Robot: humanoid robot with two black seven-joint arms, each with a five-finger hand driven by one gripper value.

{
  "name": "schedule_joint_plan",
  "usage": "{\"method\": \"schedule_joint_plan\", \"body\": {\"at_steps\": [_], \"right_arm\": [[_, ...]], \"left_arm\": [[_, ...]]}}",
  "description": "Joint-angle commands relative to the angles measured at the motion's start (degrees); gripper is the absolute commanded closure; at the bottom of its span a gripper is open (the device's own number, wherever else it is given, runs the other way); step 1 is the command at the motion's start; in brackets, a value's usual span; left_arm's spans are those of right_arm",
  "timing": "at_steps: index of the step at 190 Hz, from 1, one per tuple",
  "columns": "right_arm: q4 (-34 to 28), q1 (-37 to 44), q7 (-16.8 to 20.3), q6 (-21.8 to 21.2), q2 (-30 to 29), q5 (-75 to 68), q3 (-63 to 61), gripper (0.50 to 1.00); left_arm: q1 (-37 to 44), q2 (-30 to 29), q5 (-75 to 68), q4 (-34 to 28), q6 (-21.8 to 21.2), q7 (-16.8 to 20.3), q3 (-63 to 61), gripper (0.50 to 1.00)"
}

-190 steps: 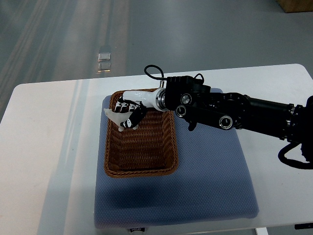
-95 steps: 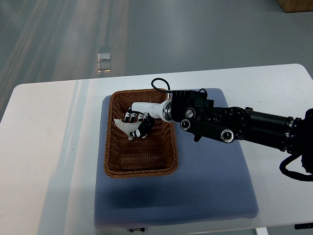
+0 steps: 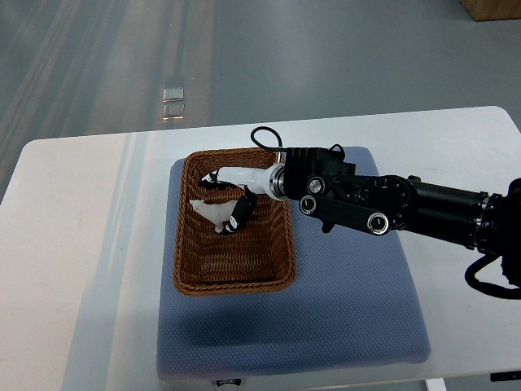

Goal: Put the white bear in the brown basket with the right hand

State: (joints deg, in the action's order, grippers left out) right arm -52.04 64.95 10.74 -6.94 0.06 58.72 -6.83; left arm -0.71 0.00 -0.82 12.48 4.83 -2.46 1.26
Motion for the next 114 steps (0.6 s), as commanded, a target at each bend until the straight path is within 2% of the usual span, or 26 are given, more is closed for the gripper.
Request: {"method": "schedule_joint_plan", "body": {"at_steps": [1, 28, 48, 81, 98, 114], "right_arm": [[0.0, 1.4, 0.0, 0.4, 1.8, -0.5, -0.9, 0.583], [0.0, 1.9, 0.0, 4.0, 4.9, -1.1, -10.0, 0.583], [0.0, 0.6, -0.4, 4.2, 7.9, -1.5, -18.4, 0.585], [0.0, -9.4, -4.2, 4.0, 8.5, -9.3, -43.7, 0.583], [0.5, -12.5, -5.2, 4.1, 8.4, -14.2, -51.3, 0.583], [1.9, -15.6, -9.3, 4.1, 7.7, -21.3, -55.0, 0.574]], "left_arm": [[0.0, 0.0, 0.0, 0.2, 0.0, 0.0, 0.0, 0.500], [0.0, 0.0, 0.0, 0.0, 0.0, 0.0, 0.1, 0.500], [0.0, 0.0, 0.0, -0.3, 0.0, 0.0, 0.1, 0.500], [0.0, 0.0, -0.1, -0.3, 0.0, 0.0, 0.0, 0.500], [0.0, 0.0, -0.1, 0.0, 0.0, 0.0, 0.0, 0.500], [0.0, 0.0, -0.1, 0.4, 0.0, 0.0, -0.1, 0.500]]}}
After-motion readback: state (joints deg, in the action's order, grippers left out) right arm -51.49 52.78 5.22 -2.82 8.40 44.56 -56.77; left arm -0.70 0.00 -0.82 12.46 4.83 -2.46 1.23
